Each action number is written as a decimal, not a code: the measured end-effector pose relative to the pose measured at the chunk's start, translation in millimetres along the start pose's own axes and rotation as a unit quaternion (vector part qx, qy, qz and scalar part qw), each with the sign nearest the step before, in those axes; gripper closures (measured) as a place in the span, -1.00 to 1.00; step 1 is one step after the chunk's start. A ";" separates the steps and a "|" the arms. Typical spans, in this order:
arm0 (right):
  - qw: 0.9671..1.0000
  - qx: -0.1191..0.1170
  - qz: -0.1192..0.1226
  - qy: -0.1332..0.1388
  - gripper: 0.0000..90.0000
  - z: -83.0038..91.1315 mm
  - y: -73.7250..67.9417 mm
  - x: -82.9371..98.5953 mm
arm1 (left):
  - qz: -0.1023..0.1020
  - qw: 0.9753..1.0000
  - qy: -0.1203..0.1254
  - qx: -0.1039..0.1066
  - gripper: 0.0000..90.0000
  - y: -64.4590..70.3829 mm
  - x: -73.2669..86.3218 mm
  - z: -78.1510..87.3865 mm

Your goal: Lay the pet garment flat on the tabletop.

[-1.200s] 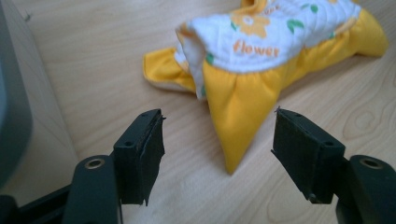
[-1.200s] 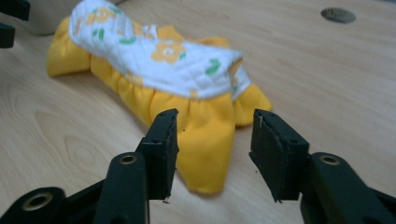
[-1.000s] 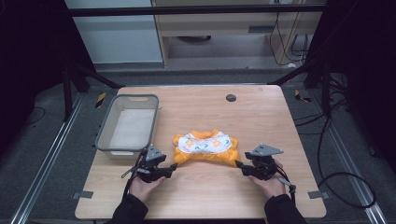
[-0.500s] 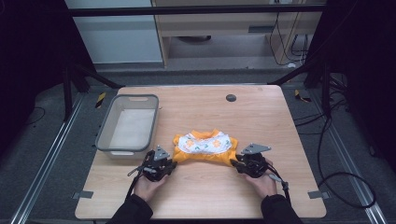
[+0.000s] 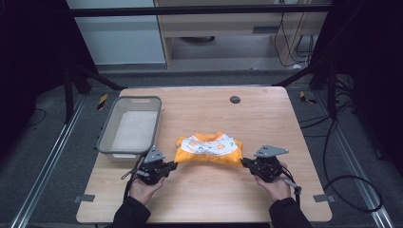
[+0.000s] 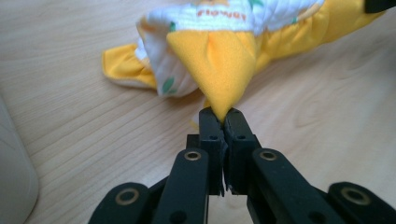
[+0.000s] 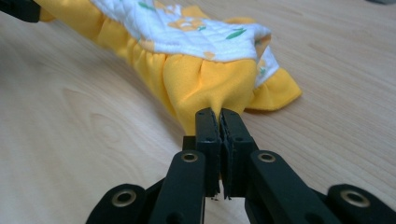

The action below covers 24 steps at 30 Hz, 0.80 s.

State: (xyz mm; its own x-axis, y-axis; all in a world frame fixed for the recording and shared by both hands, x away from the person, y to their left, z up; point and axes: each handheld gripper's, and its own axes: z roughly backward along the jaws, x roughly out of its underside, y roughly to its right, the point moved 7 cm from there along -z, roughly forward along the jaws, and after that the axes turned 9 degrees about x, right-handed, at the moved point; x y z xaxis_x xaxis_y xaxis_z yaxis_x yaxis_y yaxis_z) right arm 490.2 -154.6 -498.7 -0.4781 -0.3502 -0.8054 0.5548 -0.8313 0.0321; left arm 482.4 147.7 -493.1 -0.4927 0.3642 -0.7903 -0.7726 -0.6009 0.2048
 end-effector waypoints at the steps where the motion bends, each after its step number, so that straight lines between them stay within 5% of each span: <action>1: 1.000 -0.007 -0.001 0.006 0.94 6.9 -1.4 -1.7 | -0.002 1.000 0.007 0.004 0.94 3.6 -1.2 6.2; 4: 0.999 -0.033 0.004 0.025 0.94 33.9 -9.8 -5.2 | -0.004 1.000 0.012 0.023 0.94 13.7 -1.0 19.4; 9: 0.998 -0.060 0.004 0.025 0.92 55.0 -23.9 5.0 | 0.010 0.999 -0.011 0.050 0.94 26.2 10.6 26.3; 15: 0.999 -0.047 0.002 -0.023 0.77 34.4 -19.8 31.7 | 0.022 0.997 -0.069 0.027 0.87 18.5 41.4 11.4; 16: 0.998 -0.038 0.004 -0.043 0.68 22.3 -17.4 41.4 | 0.025 0.996 -0.086 0.012 0.67 12.7 49.4 5.9; 21: 0.998 -0.035 0.010 -0.042 0.52 20.4 -16.4 44.3 | 0.022 0.998 -0.057 -0.012 0.26 6.6 45.6 14.5; 24: 1.000 -0.024 0.010 -0.012 0.39 27.0 -12.6 35.7 | 0.020 0.999 -0.030 -0.015 0.03 6.8 39.7 24.5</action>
State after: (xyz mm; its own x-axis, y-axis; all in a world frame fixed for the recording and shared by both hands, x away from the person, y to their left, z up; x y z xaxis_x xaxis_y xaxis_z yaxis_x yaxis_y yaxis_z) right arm 447.8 -168.3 -511.9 -0.4828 -0.3780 -0.7900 0.5967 -0.8022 0.0192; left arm 447.8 175.5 -508.9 -0.5464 0.3818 -0.7455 -0.7404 -0.6362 0.2169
